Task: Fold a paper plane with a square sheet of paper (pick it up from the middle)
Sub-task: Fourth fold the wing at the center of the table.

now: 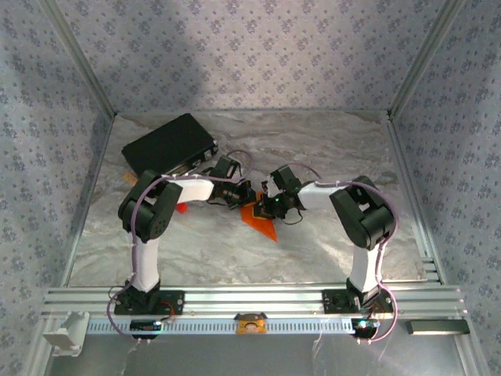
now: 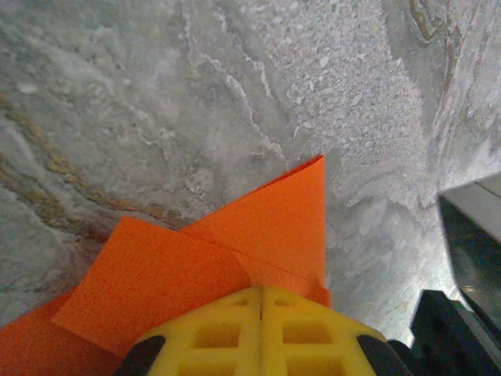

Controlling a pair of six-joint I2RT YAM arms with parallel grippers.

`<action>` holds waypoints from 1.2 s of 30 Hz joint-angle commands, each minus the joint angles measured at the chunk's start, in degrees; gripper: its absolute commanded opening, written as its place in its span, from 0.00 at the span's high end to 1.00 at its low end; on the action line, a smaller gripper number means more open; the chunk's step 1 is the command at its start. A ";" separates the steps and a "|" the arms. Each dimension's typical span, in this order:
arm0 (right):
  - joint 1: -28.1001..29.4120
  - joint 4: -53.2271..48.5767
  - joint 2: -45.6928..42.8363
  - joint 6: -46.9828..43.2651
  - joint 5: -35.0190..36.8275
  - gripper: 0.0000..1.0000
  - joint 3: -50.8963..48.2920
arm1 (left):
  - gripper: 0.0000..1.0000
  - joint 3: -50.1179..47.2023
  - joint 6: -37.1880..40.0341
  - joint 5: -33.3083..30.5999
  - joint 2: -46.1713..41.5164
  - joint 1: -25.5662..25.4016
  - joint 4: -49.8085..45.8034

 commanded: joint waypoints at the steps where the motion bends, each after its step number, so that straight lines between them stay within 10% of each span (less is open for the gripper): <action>1: -0.32 -1.90 0.27 -1.13 -0.24 0.96 -2.68 | 1.00 -2.11 0.00 -3.19 1.34 -0.13 -3.82; 36: -4.58 -3.96 -22.29 -0.51 0.03 0.92 -26.47 | 1.00 -1.08 0.61 -2.73 2.13 0.72 -4.88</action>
